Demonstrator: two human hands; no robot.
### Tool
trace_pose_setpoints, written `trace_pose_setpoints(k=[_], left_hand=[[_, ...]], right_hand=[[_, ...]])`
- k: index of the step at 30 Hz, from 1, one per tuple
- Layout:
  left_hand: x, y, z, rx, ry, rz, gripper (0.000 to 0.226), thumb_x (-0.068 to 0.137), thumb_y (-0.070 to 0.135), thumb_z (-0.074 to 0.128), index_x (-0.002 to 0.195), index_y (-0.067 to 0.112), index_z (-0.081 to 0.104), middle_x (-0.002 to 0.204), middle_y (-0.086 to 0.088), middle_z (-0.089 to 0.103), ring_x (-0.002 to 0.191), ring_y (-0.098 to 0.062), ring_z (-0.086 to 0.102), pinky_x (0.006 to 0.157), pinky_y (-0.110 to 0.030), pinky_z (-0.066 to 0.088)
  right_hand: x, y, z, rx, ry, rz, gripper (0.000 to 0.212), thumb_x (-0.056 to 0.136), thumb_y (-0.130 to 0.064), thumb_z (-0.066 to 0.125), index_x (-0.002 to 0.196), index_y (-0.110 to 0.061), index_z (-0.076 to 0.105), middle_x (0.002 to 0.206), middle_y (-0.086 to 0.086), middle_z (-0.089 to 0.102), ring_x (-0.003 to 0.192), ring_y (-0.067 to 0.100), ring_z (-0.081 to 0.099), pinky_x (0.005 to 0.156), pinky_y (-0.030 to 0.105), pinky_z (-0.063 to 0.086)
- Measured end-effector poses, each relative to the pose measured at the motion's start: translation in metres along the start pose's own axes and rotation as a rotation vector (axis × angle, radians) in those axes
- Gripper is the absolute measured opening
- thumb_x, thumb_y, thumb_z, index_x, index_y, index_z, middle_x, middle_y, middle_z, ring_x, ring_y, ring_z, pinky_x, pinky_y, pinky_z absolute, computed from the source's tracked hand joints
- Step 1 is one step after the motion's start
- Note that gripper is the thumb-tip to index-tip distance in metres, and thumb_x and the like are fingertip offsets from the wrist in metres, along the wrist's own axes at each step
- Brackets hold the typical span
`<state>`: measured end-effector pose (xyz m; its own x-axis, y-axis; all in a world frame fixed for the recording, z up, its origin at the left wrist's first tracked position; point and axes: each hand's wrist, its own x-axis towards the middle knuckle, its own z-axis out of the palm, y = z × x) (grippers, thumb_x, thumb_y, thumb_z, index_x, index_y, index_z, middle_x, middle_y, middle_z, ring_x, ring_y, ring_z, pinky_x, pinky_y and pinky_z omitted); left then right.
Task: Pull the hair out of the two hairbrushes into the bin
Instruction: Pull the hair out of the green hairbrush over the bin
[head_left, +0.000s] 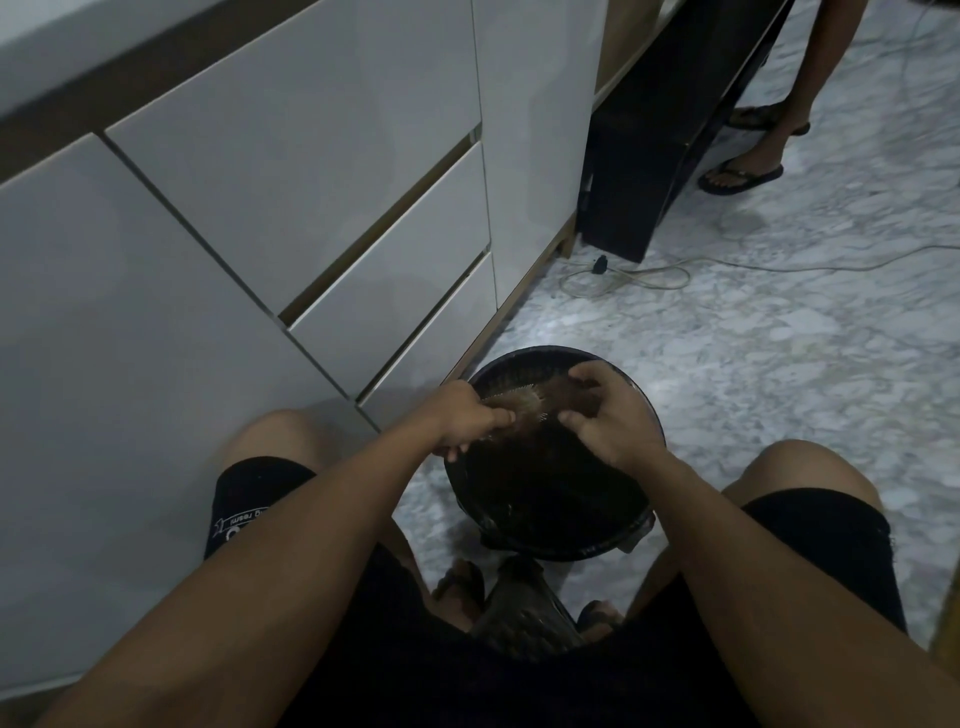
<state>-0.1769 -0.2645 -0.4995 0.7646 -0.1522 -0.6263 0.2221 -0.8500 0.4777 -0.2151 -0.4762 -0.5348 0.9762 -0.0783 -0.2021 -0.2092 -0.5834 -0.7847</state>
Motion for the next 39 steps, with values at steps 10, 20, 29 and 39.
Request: trace_pose_setpoints(k=[10, 20, 29, 39], left_hand=[[-0.002, 0.004, 0.001, 0.052, -0.039, 0.013, 0.050, 0.087, 0.050, 0.062, 0.087, 0.000, 0.072, 0.054, -0.006, 0.061, 0.037, -0.017, 0.053, 0.049, -0.023, 0.046], [-0.002, 0.007, 0.000, 0.047, -0.023, 0.022, 0.047, 0.087, 0.049, 0.064, 0.087, 0.002, 0.071, 0.052, -0.005, 0.060, 0.034, -0.015, 0.051, 0.045, -0.021, 0.043], [-0.005, 0.012, -0.004, 0.098, 0.047, 0.010, 0.042, 0.087, 0.049, 0.063, 0.079, 0.007, 0.066, 0.057, -0.008, 0.061, 0.033, -0.015, 0.053, 0.041, -0.021, 0.043], [-0.004, 0.005, -0.002, 0.079, 0.038, 0.013, 0.045, 0.085, 0.050, 0.066, 0.075, 0.006, 0.065, 0.061, -0.011, 0.065, 0.035, -0.017, 0.053, 0.047, -0.023, 0.044]], right_hand=[[-0.002, -0.006, 0.008, -0.224, 0.064, -0.248, 0.020, 0.083, -0.020, 0.070, 0.099, -0.031, 0.076, 0.095, -0.009, 0.076, 0.093, 0.013, 0.065, 0.096, 0.042, 0.048], [0.006, 0.007, -0.003, -0.291, 0.091, -0.027, 0.020, 0.083, -0.017, 0.065, 0.087, -0.033, 0.076, 0.085, -0.012, 0.075, 0.090, 0.018, 0.065, 0.091, 0.045, 0.048], [-0.006, -0.009, 0.010, -0.200, -0.007, -0.343, 0.047, 0.075, -0.017, 0.076, 0.121, -0.021, 0.066, 0.124, 0.000, 0.064, 0.117, 0.021, 0.052, 0.104, 0.040, 0.041], [0.004, -0.003, -0.003, -0.388, 0.246, -0.227, 0.023, 0.077, -0.006, 0.068, 0.084, -0.025, 0.079, 0.078, -0.009, 0.076, 0.078, 0.019, 0.066, 0.087, 0.045, 0.049]])
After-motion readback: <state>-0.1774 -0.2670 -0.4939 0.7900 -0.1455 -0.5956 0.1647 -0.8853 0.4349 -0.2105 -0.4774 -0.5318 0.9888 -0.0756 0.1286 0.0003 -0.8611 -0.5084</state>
